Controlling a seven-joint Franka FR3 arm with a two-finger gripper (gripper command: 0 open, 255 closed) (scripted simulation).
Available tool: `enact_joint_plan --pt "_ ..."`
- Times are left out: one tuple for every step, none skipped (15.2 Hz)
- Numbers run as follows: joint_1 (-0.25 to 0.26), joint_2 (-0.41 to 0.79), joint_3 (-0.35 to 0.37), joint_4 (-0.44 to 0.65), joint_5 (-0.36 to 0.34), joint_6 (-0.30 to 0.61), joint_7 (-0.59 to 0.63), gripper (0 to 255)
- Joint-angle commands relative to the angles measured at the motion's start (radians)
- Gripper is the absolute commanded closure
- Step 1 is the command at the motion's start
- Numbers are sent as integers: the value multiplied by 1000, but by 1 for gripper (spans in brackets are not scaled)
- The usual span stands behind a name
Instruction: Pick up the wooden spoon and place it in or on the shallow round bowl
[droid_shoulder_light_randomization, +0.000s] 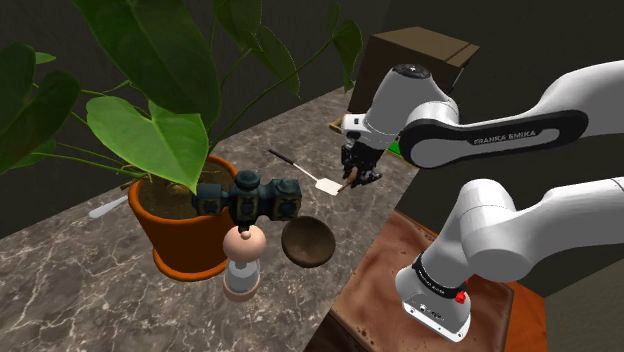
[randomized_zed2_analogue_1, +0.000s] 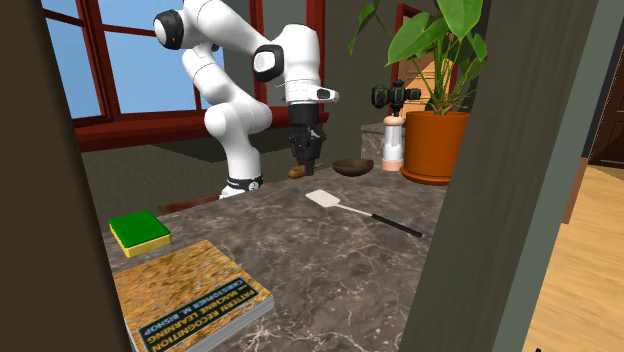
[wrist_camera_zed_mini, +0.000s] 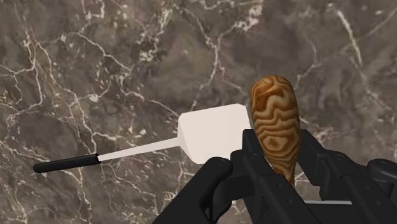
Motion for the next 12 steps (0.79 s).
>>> enact_joint_plan --pt "5 -16 7 21 10 -37 -3 255" --pt "7 -23 10 31 14 -54 -5 255" --pt "9 -30 12 41 18 -71 -7 255" --pt "10 -36 15 52 22 -88 -8 255" --pt "12 -42 18 62 25 -104 -10 255" --pt "13 -47 20 73 29 -120 -12 255" --pt "15 -52 23 84 33 -136 -14 255" --pt "16 -57 26 95 36 -151 -15 255" --pt "18 -61 28 106 40 -166 -17 255" --pt "19 -64 31 118 43 -182 -18 255" --pt "21 -68 34 130 46 -196 -20 255" --pt "21 -68 34 132 47 -200 -20 255"
